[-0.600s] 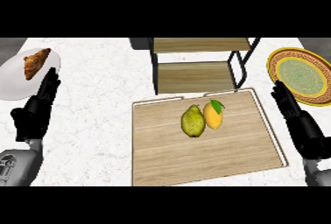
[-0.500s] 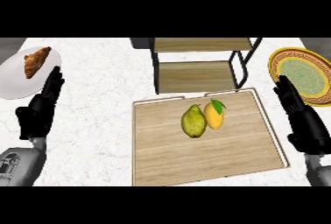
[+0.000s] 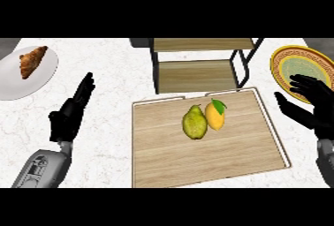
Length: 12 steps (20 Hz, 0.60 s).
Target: Pick the lemon from the tray and place it in the tiered shelf
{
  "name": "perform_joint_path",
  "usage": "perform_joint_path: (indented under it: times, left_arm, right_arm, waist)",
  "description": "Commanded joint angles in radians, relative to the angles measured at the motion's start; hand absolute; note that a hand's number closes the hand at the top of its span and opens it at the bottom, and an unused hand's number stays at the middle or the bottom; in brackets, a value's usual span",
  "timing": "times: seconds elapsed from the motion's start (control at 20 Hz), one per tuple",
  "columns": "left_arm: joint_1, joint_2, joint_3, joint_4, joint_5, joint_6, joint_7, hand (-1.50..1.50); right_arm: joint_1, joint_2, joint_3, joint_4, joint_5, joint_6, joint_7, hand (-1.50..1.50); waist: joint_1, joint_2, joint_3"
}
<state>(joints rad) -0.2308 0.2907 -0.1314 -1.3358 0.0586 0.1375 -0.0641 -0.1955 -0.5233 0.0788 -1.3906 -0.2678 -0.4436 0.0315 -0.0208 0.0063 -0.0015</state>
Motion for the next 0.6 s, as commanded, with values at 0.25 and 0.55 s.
perform_joint_path:
  times: [0.25, 0.55]
  left_arm:
    - [0.051, -0.046, -0.057, -0.087, -0.023, 0.005, 0.068, 0.00]
    - [0.033, -0.066, -0.050, -0.063, -0.040, 0.004, 0.063, 0.00]
  right_arm:
    - [0.106, 0.290, -0.090, 0.021, 0.080, -0.357, -0.320, -1.50]
    - [0.132, 0.064, 0.020, -0.111, 0.085, -0.069, -0.083, -1.50]
  waist:
    - [0.019, -0.009, 0.003]
    - [0.015, -0.008, 0.000]
